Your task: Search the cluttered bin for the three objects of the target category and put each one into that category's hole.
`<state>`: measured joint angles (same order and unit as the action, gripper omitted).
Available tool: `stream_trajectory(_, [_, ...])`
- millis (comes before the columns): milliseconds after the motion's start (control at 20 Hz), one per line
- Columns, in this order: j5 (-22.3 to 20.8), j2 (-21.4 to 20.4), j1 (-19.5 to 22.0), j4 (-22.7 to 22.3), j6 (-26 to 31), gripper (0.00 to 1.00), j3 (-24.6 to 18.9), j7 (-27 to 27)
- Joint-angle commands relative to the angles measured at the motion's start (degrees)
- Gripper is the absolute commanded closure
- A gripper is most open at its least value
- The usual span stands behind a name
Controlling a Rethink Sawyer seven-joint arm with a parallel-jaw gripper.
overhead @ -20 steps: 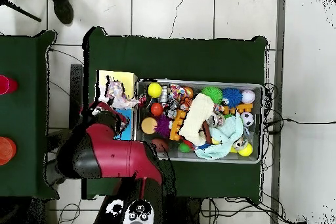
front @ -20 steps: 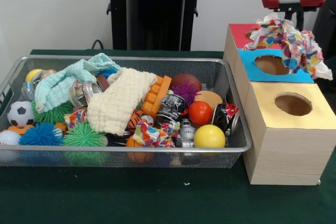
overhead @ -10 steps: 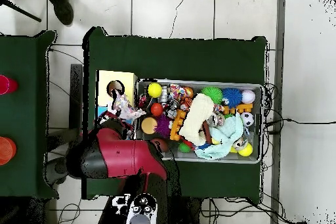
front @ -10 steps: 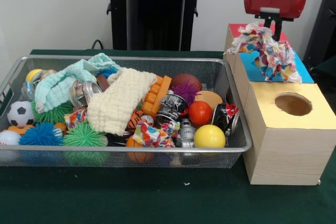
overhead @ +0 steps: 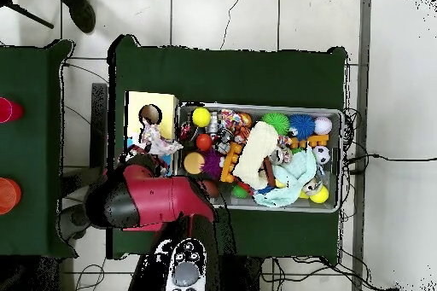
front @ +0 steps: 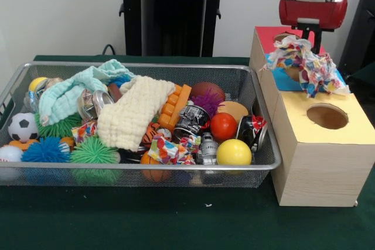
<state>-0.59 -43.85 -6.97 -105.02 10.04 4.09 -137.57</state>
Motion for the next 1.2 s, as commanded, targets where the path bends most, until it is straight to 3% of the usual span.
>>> stream_trajectory(50, [-2.5,0.4,1.2,-0.6,6.7,1.00,-6.2,1.5])
stream_trajectory(500, [-3.1,-0.6,3.2,1.7,9.7,1.00,-8.0,4.2])
stream_trajectory(600, [-3.6,-1.1,4.2,1.4,8.3,1.00,-9.2,4.6])
stream_trajectory(800, [-5.1,-0.5,3.5,3.1,10.1,1.00,-8.0,5.8])
stream_trajectory(1000, [-8.4,3.0,2.8,5.5,7.7,1.00,-6.2,6.2])
stream_trajectory(1200, [-9.0,1.4,3.3,7.2,11.3,1.00,-6.7,6.2])
